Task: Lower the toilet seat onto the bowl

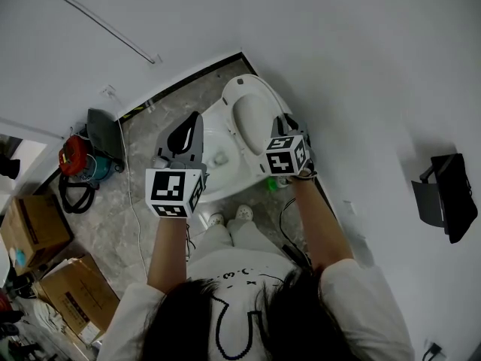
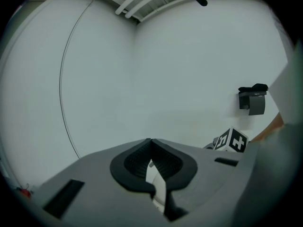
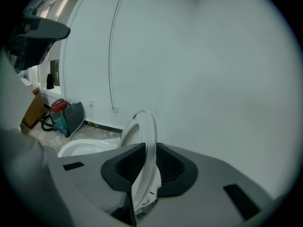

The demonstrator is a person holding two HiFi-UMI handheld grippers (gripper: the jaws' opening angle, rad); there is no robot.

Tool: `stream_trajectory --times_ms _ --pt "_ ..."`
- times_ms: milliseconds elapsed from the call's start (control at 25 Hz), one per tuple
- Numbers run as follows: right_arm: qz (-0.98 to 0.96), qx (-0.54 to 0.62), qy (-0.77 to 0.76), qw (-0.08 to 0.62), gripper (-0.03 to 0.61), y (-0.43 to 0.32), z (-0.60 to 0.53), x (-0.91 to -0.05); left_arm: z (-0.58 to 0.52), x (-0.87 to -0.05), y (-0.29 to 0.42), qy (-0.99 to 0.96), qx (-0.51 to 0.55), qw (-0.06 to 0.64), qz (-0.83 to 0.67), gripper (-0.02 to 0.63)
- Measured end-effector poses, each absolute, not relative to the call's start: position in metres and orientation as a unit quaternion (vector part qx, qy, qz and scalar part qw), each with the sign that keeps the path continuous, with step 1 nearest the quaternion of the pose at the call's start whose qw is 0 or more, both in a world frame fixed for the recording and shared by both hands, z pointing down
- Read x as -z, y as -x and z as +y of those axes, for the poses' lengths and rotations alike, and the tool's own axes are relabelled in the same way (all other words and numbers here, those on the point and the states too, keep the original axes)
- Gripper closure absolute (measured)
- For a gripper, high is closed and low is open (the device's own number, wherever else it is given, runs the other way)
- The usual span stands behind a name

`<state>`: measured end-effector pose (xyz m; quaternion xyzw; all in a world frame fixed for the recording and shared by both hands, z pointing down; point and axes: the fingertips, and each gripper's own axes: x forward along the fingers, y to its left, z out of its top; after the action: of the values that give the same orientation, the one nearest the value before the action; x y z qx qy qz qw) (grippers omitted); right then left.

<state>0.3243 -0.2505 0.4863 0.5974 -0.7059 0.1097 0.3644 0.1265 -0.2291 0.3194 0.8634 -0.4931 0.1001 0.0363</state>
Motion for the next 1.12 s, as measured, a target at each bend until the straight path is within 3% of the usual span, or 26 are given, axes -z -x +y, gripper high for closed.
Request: stream_trajectory --times_ms 240,1120 --pt "-0.694 -0.055 -0.602 0.391 0.499 -0.325 -0.253 -0.489 -0.227 -0.323 -0.128 -0.864 -0.100 0.039 -0.492 0.604" --pt "-0.662 -0.116 -0.641 0.370 0.511 -0.274 -0.233 -0.476 -0.222 -0.323 -0.060 -0.891 -0.098 0.055 -0.439 0.604"
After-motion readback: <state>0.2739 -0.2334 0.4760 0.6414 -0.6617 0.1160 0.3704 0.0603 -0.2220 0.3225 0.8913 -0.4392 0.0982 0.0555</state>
